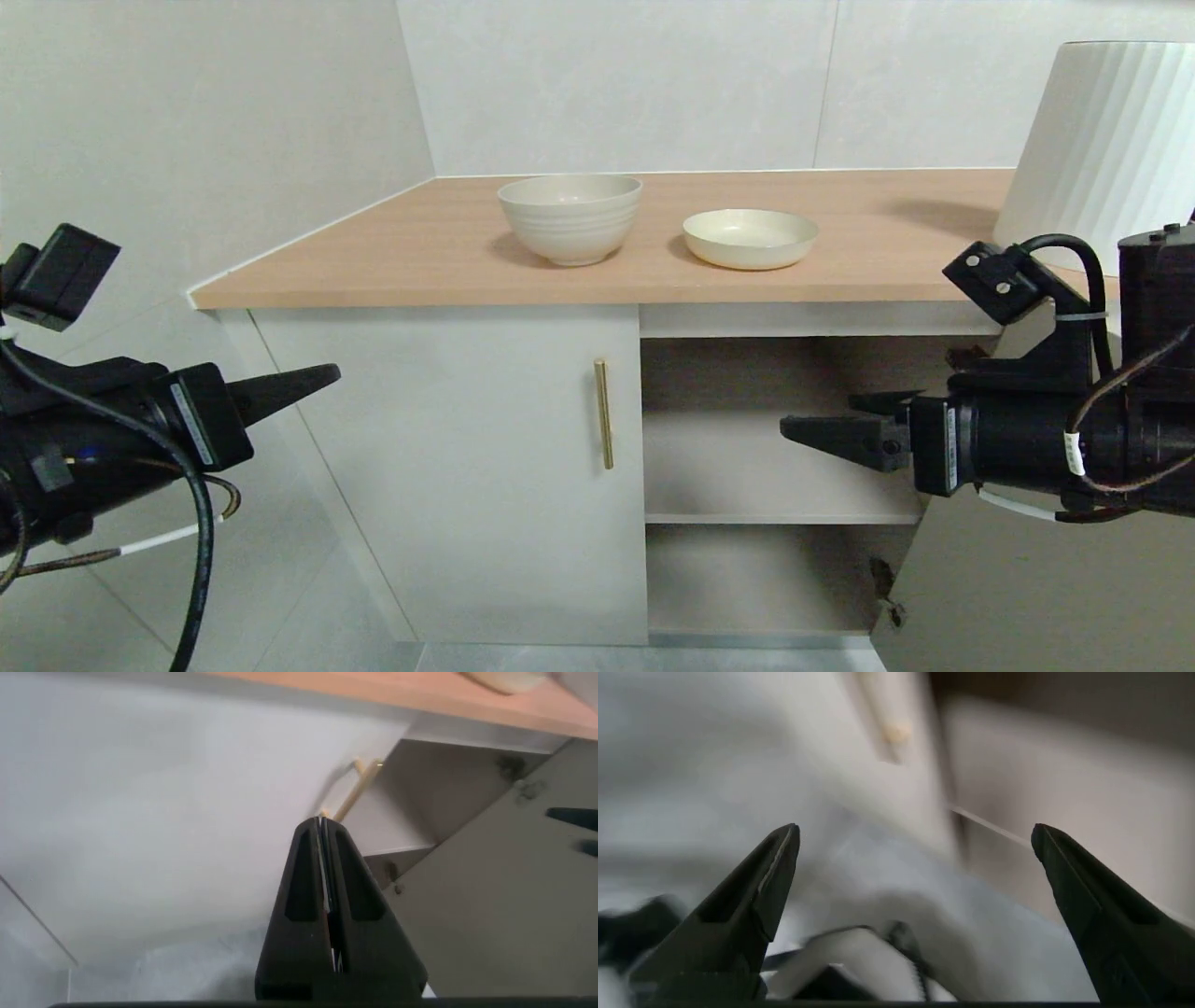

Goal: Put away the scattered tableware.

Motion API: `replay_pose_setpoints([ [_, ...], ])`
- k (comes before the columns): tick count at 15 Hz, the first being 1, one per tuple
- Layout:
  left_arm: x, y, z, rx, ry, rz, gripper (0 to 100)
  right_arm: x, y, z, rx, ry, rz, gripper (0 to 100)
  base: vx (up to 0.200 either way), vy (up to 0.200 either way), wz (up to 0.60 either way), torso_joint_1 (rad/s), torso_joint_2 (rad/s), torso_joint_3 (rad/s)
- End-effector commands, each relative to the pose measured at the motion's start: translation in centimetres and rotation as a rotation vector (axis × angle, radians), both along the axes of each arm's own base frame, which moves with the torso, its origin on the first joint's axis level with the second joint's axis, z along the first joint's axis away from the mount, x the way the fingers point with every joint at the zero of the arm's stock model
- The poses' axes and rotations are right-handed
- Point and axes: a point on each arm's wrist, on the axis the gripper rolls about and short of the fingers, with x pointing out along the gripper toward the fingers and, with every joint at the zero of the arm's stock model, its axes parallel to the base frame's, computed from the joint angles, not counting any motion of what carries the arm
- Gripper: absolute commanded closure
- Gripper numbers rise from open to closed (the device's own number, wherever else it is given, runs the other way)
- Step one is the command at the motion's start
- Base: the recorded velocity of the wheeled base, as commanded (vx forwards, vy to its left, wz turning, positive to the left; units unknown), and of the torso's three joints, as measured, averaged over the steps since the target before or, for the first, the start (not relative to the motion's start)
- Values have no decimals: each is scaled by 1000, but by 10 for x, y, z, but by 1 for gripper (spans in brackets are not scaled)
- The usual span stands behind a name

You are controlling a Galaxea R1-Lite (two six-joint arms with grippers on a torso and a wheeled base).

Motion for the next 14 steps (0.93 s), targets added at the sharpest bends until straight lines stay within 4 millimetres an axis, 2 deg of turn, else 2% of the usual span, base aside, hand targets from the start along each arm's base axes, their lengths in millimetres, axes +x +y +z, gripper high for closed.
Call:
replay_pose_setpoints([
  [1,1,0,0,0,2,0,100,-9,-5,10,25,-33,11,0,0,0,0,0,0,0],
  [11,1,0,-1,0,5,-2,100,-9,-6,0,63,-105,0,0,0,0,0,0,0,0],
  [14,2,0,-2,1,11,-2,100,-8,-6,-1,63,-107,-1,0,0,0,0,56,-233,-191],
])
